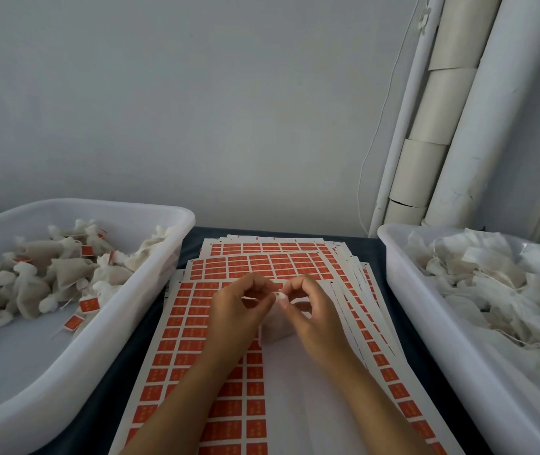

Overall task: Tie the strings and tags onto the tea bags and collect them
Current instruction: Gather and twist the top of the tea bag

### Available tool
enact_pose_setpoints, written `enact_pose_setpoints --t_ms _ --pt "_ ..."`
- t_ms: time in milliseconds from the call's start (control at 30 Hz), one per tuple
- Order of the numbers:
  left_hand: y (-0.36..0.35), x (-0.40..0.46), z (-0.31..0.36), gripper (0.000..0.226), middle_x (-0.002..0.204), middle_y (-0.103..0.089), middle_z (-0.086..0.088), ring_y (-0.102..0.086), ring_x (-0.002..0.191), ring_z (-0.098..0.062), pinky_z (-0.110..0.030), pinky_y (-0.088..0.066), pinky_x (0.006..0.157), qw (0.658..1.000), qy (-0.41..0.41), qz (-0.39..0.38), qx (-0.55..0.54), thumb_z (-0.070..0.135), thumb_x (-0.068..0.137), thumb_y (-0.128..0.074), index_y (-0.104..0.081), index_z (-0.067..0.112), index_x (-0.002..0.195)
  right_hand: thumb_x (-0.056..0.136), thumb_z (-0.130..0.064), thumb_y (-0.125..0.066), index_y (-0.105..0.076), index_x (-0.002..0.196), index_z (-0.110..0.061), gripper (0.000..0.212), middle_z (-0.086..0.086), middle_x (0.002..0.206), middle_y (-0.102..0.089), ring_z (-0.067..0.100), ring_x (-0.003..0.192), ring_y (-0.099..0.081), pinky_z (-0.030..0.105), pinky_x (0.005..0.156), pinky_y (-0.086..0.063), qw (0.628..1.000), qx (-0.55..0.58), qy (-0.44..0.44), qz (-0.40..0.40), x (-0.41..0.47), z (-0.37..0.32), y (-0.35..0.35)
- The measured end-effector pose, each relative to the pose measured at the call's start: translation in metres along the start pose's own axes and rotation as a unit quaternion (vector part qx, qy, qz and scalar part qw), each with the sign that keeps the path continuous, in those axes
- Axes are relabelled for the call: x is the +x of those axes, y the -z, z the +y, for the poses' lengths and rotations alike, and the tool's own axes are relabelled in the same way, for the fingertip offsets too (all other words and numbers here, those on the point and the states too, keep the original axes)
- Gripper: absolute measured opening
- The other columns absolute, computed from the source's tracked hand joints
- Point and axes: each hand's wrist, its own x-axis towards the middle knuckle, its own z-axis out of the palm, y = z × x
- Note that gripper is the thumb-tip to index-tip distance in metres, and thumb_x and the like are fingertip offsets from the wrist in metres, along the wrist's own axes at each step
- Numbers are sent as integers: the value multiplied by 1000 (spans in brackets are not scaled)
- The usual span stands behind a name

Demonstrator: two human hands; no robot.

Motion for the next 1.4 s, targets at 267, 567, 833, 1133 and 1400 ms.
enact_pose_setpoints --t_ms 267,567,833,1133,1400 --pt "3 0 0 23 78 -67 8 -64 74 -7 -18 -55 68 999 -5 -21 -25 1 83 -66 -64 24 82 92 -21 -56 -60 88 -23 6 -10 92 -62 8 90 -60 15 79 -50 1000 18 -9 2 2 1 3" --pt "2 1 -1 23 74 -65 8 -63 71 -3 -12 -51 64 997 30 -40 -54 -1 82 -65 -61 20 76 86 -11 -63 -65 92 -27 17 -19 91 -64 -3 86 -62 6 71 -48 1000 -12 12 6 4 2 8" --pt "3 2 -4 23 71 -64 7 -61 66 -3 -12 -51 62 995 35 -64 -70 -3 84 -62 -63 19 75 84 -17 -66 -60 82 -26 11 -17 80 -62 3 76 -63 9 69 -50 998 -51 28 1 3 2 10" --pt "1 -2 0 9 85 -65 -1 -62 79 -12 -16 -52 70 985 40 -105 -130 10 93 -52 -57 16 89 87 -14 -63 -52 79 -31 22 -17 76 -59 -1 76 -60 9 62 -50 997 -40 34 49 1 3 7" --pt "-2 -6 -3 23 99 -63 2 -62 90 -11 -21 -53 80 970 33 -210 -118 26 88 -63 -50 22 107 86 -12 -63 -53 84 -32 23 -17 81 -62 -3 80 -62 11 63 -52 999 -7 8 42 0 2 3"
